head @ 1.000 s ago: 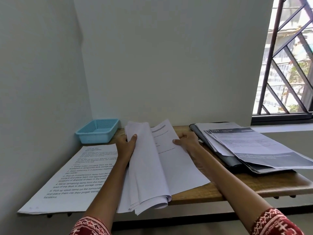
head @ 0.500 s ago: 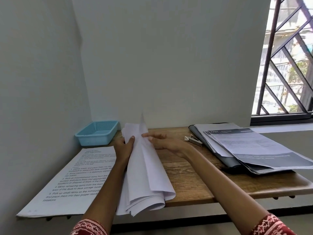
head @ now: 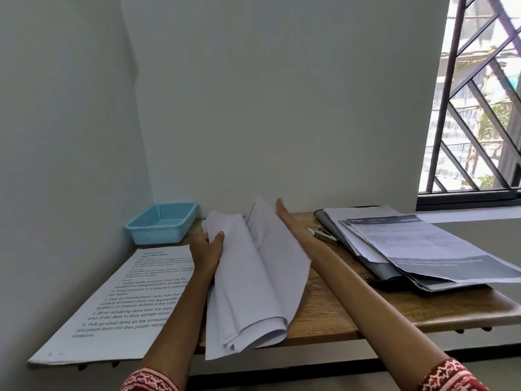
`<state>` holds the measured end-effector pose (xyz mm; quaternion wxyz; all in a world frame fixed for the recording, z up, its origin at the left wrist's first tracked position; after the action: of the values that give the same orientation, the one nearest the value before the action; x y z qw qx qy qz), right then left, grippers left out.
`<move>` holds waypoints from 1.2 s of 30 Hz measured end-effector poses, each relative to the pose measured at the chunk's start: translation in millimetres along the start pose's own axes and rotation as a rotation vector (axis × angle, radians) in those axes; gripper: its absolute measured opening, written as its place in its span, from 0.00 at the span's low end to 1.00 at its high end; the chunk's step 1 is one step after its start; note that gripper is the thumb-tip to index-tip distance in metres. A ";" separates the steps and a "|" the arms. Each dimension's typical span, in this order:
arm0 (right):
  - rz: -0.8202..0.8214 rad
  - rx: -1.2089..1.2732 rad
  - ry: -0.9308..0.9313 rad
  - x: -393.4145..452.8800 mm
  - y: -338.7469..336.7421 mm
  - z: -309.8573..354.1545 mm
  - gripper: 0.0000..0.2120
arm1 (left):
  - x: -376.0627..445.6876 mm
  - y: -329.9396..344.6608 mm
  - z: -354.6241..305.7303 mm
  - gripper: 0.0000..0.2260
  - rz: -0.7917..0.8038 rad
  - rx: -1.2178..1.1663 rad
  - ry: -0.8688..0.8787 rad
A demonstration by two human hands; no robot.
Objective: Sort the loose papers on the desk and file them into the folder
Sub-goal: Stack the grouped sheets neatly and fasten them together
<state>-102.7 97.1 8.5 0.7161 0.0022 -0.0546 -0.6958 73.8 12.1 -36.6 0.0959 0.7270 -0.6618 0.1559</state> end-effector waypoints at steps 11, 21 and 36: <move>-0.179 0.095 0.168 -11.4 -46.6 -14.9 0.37 | -7.6 4.0 0.3 0.22 0.044 -0.103 -0.158; -0.385 -0.194 -0.210 -27.9 -36.0 25.4 0.12 | -6.1 16.8 -79.5 0.20 0.157 -0.212 0.186; -0.568 -0.134 -0.377 -34.7 -16.4 49.5 0.12 | -5.9 8.7 -117.6 0.11 0.382 -0.168 0.133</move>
<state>-124.0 134.7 53.8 0.4696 -0.1582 -0.1373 -0.8577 53.0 57.4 70.5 0.1683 0.5658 -0.7905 0.1630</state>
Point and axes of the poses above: each hand's wrist, its own x-axis towards the middle knuckle, its own y-axis out of the palm, z = x × y, the point moved 1 cm from there along x, towards the middle knuckle, and after that the axes turned 2 degrees about z, right-handed, at the moved point
